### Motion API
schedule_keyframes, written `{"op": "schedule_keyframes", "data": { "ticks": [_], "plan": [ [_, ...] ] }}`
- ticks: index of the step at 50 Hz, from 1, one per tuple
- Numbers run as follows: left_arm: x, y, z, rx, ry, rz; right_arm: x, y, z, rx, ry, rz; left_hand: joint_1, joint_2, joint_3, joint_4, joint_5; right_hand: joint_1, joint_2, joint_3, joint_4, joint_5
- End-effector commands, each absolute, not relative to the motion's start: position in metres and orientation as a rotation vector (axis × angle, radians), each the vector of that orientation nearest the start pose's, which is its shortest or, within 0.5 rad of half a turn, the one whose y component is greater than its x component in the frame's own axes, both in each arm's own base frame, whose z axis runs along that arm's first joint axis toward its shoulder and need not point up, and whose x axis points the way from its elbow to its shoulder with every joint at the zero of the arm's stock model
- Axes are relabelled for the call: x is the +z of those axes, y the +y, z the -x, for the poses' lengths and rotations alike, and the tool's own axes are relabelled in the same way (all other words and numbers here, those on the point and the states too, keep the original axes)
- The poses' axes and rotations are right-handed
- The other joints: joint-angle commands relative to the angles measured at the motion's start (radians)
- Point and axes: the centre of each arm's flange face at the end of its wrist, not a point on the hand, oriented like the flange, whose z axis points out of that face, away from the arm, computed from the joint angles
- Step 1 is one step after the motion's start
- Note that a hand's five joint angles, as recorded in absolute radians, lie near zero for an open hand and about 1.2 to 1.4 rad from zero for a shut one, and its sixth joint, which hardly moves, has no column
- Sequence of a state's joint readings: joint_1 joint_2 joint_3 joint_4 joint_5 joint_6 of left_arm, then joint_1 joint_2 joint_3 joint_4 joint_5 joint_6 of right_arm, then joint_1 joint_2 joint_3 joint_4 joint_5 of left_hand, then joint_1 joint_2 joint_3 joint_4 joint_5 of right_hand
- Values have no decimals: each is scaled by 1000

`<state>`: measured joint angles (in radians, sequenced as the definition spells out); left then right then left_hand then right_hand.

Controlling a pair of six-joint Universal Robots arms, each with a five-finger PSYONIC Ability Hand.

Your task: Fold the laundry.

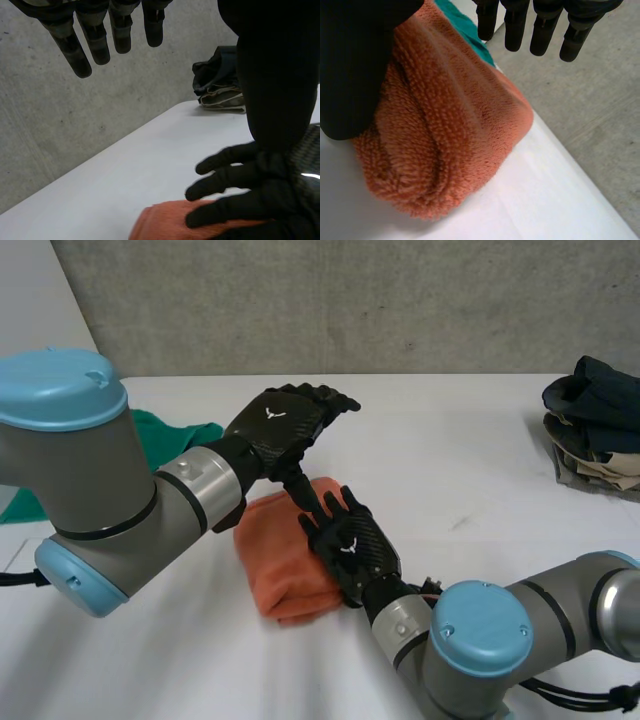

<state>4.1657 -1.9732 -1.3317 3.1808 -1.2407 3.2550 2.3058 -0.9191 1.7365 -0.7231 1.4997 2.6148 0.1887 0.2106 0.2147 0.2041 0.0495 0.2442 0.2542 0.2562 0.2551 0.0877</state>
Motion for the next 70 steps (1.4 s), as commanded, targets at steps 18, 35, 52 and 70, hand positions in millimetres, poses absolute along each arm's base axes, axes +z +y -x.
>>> {"op": "schedule_keyframes", "data": {
  "ticks": [18, 35, 52, 70],
  "plan": [
    [270, -252, 332, 1748, -1750, 900, 178, -250, -372, -2292, 1530, 1125, 31, 9, 5, 15, -5, 1152, 1142, 1140, 1141, 1134],
    [318, -245, 329, 1874, -1610, 879, 325, -415, -226, -2870, 1395, 498, 34, 12, 8, 18, -2, 1152, 1142, 1140, 1141, 1134],
    [314, -226, 342, 1825, -1581, 915, 201, -530, -12, -2689, 1743, 521, 34, 12, 8, 18, -2, 1152, 1142, 1140, 1141, 1134],
    [307, -219, 347, 1794, -1584, 935, 207, -502, 30, -2570, 1818, 589, 37, 15, 11, 21, 1, -70, -80, -82, -81, -88]
  ]
}}
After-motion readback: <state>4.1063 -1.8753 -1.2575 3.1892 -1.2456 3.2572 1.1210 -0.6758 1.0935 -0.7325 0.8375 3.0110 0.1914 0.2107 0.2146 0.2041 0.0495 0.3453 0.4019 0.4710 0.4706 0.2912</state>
